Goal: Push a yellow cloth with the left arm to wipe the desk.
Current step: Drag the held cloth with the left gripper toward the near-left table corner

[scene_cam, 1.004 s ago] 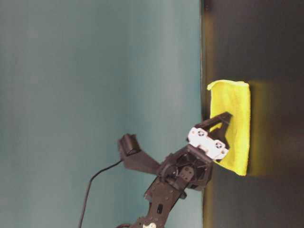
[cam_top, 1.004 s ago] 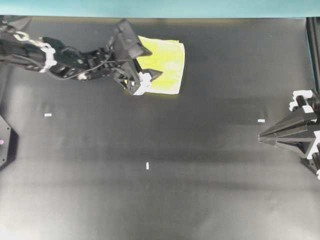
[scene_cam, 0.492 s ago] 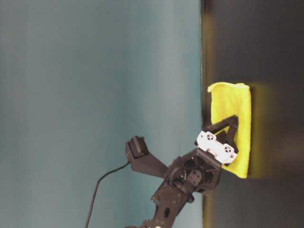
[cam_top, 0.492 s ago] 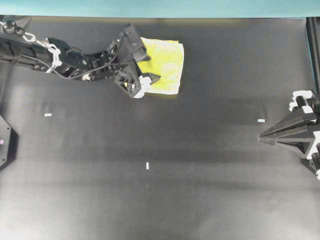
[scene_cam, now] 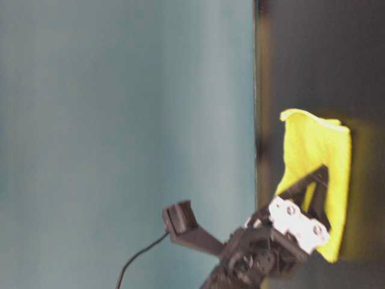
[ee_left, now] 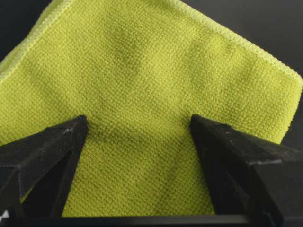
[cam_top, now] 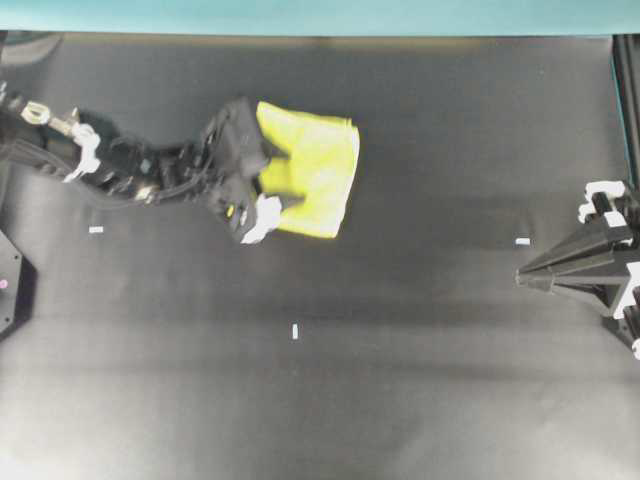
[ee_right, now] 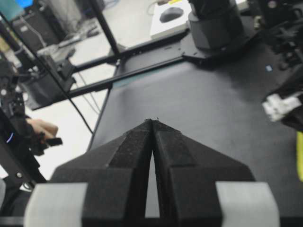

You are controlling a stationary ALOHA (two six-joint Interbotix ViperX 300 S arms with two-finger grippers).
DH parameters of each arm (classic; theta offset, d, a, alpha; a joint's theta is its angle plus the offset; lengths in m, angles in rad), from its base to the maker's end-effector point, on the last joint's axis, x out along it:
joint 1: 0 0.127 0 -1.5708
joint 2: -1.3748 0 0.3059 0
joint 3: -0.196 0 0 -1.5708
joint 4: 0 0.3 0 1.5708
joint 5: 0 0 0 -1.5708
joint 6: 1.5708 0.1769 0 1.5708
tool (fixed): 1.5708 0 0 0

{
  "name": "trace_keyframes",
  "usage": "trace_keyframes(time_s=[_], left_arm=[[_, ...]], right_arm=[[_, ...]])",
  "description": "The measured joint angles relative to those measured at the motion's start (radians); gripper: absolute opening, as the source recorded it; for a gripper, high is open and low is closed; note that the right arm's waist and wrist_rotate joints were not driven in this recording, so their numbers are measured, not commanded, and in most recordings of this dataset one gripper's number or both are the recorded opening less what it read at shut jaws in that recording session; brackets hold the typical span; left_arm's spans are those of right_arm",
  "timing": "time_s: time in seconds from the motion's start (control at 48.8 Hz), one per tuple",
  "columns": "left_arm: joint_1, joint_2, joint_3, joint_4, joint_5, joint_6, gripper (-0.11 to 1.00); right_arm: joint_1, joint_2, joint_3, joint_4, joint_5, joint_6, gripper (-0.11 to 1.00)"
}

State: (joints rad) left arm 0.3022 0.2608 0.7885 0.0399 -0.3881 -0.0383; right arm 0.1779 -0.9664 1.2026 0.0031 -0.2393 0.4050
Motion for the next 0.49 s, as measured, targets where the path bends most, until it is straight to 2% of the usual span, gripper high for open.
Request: trace_keyframes(time_s=[0.184, 0.492], left_arm=[[-0.055, -0.061, 0.103, 0.000, -0.026, -0.008, 0.86], [-0.216, -0.138, 0.238, 0.000, -0.063, -0.009, 0.86]], right_arm=[[0.000, 0.000, -0.002, -0.002, 0.000, 0.000, 0.00], [0.000, -0.002, 0.000, 0.000, -0.002, 0.000, 0.00]])
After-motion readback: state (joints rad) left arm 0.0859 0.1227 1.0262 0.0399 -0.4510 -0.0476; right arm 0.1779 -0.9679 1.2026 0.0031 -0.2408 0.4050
